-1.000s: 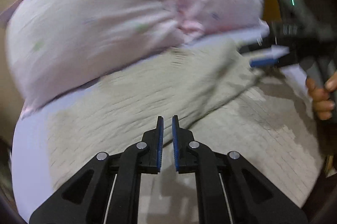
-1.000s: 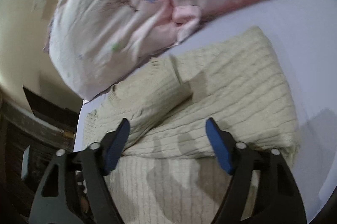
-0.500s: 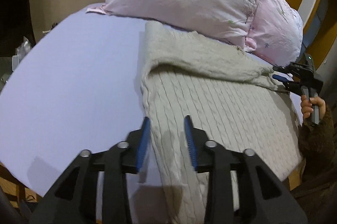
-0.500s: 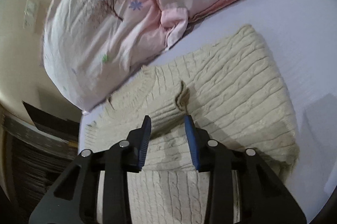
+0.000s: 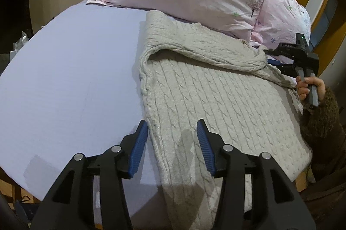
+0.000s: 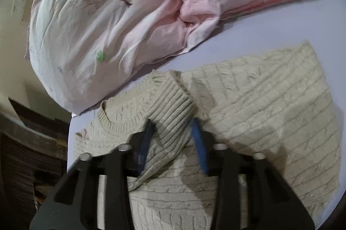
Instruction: Fold small clothes
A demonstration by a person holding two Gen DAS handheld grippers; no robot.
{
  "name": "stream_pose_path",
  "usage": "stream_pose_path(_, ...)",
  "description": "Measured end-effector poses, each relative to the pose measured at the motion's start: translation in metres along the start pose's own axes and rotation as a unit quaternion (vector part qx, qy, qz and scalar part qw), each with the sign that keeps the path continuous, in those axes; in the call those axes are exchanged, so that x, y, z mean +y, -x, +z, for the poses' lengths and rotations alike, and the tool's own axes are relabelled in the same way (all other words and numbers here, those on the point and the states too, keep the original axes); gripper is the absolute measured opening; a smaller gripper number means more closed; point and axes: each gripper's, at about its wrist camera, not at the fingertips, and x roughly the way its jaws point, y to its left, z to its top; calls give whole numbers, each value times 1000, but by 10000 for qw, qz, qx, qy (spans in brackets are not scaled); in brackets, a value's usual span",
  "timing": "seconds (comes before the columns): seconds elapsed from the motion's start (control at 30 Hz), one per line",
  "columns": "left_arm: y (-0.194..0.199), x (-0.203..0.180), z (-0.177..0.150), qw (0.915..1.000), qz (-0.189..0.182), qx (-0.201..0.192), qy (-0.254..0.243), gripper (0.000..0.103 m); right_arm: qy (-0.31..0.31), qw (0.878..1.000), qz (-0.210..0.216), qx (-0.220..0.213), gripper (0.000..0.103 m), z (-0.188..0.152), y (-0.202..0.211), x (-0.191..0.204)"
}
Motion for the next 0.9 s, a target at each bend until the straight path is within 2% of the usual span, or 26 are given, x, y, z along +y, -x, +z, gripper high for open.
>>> stream_pose_path(0.03,1,0,0,10000,1,-5,16,49,76,10000,35,-21,6,-1,1,2)
stream_pose_path(0.13,4,1,-4,10000,3,-17,47,49,89,9996,55,-267,5,-6,18,3)
stream_pose_path(0.23,7,3,-7,9999,-24,-44,94,49,86,9973,-27,-730,5,-15,58,1)
stream_pose_path(0.27,8,4,-7,9999,-37,-53,100,49,151,9951,-161,-967,5,-19,74,1)
stream_pose_path(0.3,8,4,-7,9999,-42,-57,102,49,264,9904,-524,-1249,6,-24,90,2)
stream_pose_path(0.33,7,3,-7,9999,-47,-64,101,50,371,9832,-1063,-1436,14,-29,98,2)
stream_pose_path(0.37,7,4,-7,9999,-54,-65,99,51,415,9812,-1323,-1342,27,-30,97,0)
stream_pose_path(0.4,7,3,-7,9999,-57,-64,106,51,378,9827,-1405,-1144,33,-30,92,-4)
stream_pose_path(0.43,8,3,-7,9999,-55,-60,120,51,143,9870,-1303,-928,36,-32,91,-15)
stream_pose_path(0.5,11,4,-10,9999,-59,-57,151,54,-24,9899,-1135,-847,41,-37,98,-28)
stream_pose_path(0.57,15,5,-16,9997,-115,-75,189,58,-49,9901,-1062,-920,63,-47,117,-41)
stream_pose_path(0.6,17,6,-18,9996,-162,-74,207,59,-52,9905,-1024,-912,67,-54,127,-49)
stream_pose_path(0.7,21,5,-26,9991,-336,-120,241,59,-105,9930,-997,-631,68,-78,147,-76)
stream_pose_path(0.77,24,3,-32,9978,-574,-135,293,59,-196,9948,-932,-372,65,-102,150,-91)
stream_pose_path(0.8,25,2,-35,9969,-707,-133,313,59,-255,9961,-820,-213,62,-114,153,-100)
stream_pose_path(0.87,28,-2,-43,9946,-973,-106,352,59,-251,9988,-395,-156,58,-138,164,-111)
stream_pose_path(0.9,30,-3,-47,9932,-1093,-93,377,58,-222,9997,-104,4,56,-149,168,-114)
